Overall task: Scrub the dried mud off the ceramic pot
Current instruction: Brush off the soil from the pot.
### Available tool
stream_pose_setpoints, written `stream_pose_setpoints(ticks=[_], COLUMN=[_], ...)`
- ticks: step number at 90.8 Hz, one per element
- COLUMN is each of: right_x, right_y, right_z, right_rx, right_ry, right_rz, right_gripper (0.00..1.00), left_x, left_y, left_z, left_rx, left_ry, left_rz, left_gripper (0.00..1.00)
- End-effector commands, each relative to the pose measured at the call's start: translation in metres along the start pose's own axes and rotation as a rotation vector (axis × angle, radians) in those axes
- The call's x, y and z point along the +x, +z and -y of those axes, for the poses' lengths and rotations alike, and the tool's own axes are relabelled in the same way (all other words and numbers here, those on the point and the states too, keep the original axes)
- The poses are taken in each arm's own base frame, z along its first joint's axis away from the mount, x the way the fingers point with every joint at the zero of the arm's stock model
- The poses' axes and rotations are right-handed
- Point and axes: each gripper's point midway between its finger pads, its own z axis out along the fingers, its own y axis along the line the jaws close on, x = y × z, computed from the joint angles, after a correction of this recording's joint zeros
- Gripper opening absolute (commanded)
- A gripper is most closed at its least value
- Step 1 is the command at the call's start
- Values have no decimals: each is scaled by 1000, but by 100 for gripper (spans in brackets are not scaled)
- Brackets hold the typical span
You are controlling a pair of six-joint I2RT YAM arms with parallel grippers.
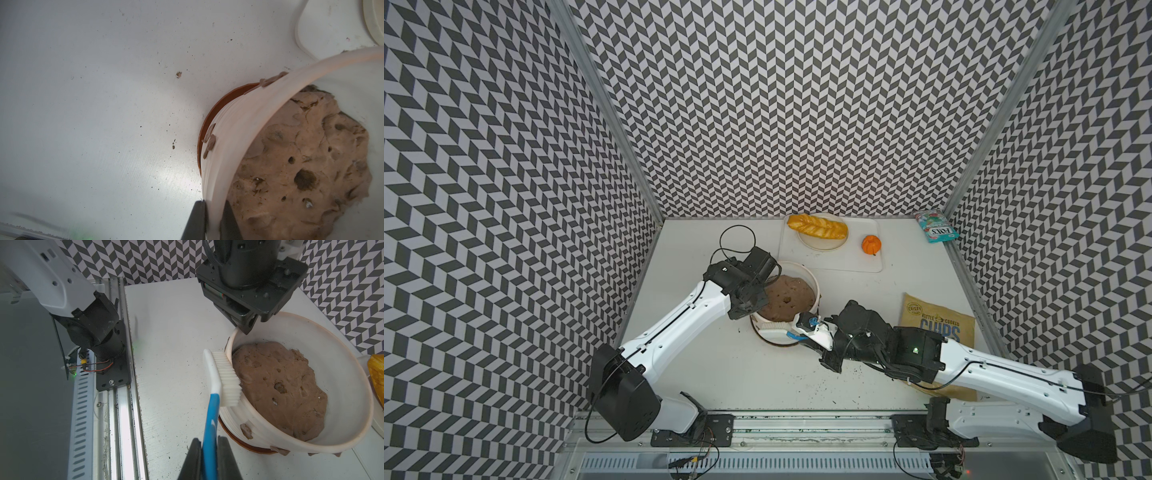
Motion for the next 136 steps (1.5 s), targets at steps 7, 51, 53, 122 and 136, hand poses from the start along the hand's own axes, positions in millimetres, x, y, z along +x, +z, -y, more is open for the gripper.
stream_pose_setpoints(ticks=[7,51,53,122,136], right_x=[-2,42,44,-15,-10], right_y=[6,16,15,-24,-13], right_z=[24,40,41,-5,14], right_rx=[155,278,279,-22,-6], right_ry=[54,104,105,-56,-34], right_rz=[13,-150,-157,69,43], right_gripper=[0,0,0,0,0], left_x=[-2,-9,-9,-46,-56], left_y=[-1,-1,-1,-7,-10], left_z=[2,5,5,26,31], left_rx=[-5,-12,-13,33,79], left_ry=[27,41,42,197,237], left_rz=[6,35,37,208,230], left_gripper=[7,2,2,0,0])
